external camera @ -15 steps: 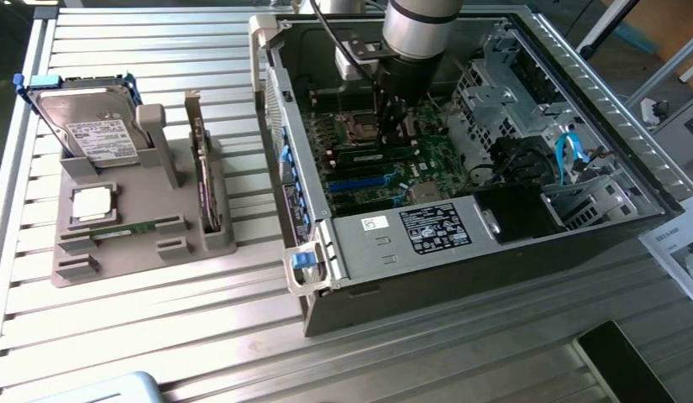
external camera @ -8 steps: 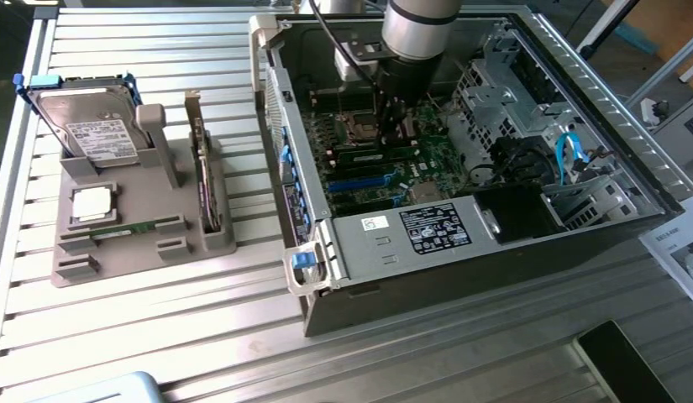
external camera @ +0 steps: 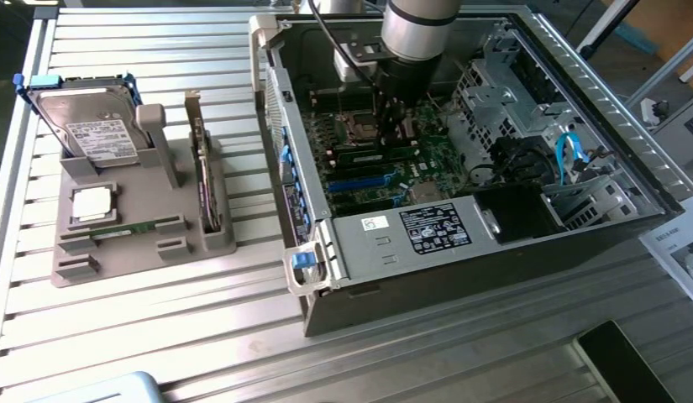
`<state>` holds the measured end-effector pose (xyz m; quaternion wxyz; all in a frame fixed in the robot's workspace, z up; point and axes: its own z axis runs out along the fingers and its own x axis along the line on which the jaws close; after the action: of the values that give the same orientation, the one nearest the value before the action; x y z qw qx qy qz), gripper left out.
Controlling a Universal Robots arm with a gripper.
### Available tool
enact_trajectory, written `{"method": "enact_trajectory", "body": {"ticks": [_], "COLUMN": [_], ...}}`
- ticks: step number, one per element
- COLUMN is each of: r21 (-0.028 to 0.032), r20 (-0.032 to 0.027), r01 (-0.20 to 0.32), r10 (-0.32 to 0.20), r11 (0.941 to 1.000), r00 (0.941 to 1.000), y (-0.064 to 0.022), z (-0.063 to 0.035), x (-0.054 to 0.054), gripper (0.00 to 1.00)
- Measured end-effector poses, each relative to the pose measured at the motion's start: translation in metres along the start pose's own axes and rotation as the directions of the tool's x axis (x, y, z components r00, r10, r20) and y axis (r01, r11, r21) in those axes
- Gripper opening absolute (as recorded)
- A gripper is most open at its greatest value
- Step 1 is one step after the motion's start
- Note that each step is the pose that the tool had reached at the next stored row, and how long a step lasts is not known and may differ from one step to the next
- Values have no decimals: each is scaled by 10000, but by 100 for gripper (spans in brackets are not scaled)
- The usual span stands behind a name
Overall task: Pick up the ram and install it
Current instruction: 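Press down the ram until it locks into place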
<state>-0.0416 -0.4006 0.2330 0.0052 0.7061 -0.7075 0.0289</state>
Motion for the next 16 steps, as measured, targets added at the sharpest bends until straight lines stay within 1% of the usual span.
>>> {"method": "enact_trajectory", "body": {"ticks": [10, 12, 16], "r21": [1, 4, 0], "r20": [-1, 5, -3], "r01": [0, 0, 0], "r10": [0, 0, 0], "r11": [10000, 10000, 10000], "r00": [10000, 10000, 10000], "y": [3, 2, 1], "z": [6, -5, -55], "x": [-1, -1, 3], "gripper": [11, 11, 11]}}
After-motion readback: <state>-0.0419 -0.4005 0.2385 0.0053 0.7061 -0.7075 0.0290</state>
